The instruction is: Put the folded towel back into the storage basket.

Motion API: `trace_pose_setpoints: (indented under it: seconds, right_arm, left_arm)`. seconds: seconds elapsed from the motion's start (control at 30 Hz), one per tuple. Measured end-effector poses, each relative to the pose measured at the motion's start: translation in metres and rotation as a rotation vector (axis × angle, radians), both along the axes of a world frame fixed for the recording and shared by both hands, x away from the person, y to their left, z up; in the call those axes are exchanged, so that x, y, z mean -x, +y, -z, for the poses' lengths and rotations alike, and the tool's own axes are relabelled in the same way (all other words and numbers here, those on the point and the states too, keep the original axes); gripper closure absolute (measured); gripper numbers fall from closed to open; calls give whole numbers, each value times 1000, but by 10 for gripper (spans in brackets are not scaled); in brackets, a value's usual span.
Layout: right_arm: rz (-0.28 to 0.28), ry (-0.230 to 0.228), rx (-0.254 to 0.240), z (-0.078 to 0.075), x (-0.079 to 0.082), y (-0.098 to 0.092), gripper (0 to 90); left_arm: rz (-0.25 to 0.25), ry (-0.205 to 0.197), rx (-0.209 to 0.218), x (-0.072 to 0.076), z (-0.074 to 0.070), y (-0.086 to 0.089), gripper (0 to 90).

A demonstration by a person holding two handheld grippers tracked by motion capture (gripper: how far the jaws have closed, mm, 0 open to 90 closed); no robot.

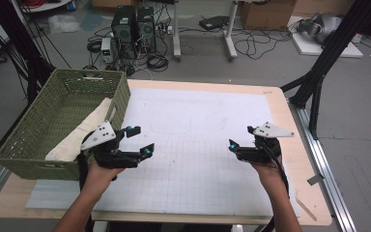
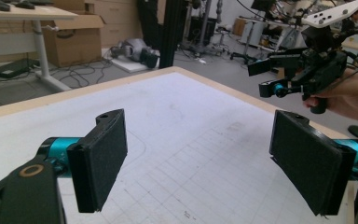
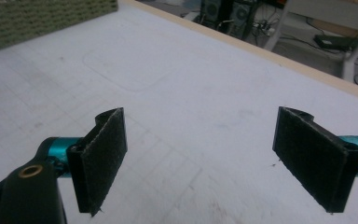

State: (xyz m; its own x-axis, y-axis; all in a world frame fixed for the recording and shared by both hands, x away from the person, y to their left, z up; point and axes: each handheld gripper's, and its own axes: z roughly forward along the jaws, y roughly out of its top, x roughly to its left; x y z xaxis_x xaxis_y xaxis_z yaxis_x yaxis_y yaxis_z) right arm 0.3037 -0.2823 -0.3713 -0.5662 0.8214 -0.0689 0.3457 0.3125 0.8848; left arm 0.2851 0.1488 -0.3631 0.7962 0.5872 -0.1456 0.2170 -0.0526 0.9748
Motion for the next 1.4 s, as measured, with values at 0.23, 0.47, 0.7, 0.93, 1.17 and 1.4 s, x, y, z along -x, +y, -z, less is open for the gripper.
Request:
trace_pose_setpoints:
  seconds: [0.23,0.47,0.7,0.93,1.17,1.4]
  right_arm:
    - [39,-3,4,22,20,-13,162]
    - [59,-11,-8,38,30,-21,161]
    - [68,-49,-7,35,35,-26,162]
    - [68,-59,-1,34,33,-25,162]
    - [62,-61,7,33,32,-21,162]
    - [57,-60,13,33,31,-20,162]
  left_arm:
    - [10,-21,-13,0,24,-9,192]
    - [-6,-39,-42,4,44,-12,201]
    - [9,-22,-79,8,54,-19,201]
    - [-6,-18,-79,10,55,-15,202]
    - [-17,-10,-81,11,55,-12,202]
    - [-22,-5,-84,10,56,-11,202]
